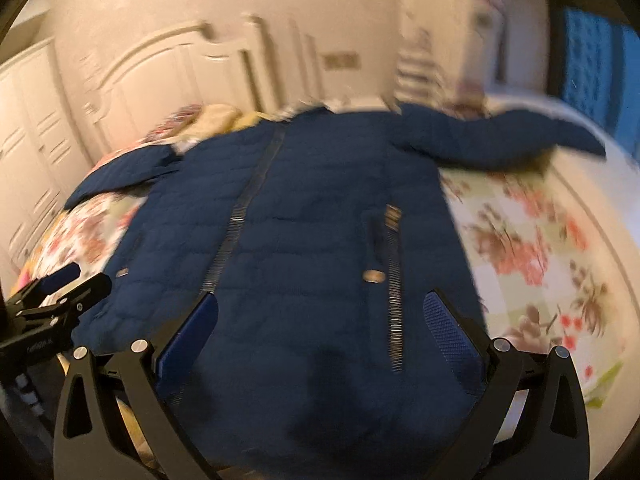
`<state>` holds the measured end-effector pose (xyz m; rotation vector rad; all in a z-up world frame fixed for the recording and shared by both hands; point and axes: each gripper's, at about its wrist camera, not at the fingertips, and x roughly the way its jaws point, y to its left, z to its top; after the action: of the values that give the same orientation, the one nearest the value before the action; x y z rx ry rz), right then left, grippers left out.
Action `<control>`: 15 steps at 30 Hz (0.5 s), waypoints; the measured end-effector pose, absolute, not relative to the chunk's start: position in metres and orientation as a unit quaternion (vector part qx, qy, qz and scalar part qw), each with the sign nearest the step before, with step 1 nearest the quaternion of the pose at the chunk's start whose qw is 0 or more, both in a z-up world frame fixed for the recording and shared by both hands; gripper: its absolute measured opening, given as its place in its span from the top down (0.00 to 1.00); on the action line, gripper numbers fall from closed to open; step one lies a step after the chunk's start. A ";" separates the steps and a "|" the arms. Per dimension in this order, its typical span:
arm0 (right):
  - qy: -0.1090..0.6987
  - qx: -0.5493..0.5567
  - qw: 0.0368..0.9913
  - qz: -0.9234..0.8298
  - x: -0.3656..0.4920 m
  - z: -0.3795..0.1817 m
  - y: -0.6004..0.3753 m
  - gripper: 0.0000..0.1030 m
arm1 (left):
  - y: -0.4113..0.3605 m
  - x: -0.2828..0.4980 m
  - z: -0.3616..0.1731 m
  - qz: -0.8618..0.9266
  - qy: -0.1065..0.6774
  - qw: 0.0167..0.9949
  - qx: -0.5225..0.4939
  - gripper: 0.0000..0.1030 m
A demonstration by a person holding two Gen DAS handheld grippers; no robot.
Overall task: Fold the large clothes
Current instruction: 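Grasp the jacket sleeve nearest the right tool with the right tool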
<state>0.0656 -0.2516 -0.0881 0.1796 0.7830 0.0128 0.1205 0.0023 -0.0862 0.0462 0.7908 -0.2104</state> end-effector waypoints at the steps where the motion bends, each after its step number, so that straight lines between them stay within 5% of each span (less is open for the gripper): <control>1: 0.388 0.096 0.917 -0.006 0.073 -0.095 -0.263 0.04 | 0.003 0.134 -0.091 -0.096 0.392 0.914 0.031 0.02; 15: 0.352 0.253 0.886 -0.165 0.207 -0.120 -0.466 0.14 | 0.022 0.351 -0.131 -0.065 0.446 0.892 -0.011 0.03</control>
<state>0.2072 -0.4662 -0.1200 0.5260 0.7313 -0.3435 0.3506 0.0217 -0.1310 -0.0238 0.9260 -0.1345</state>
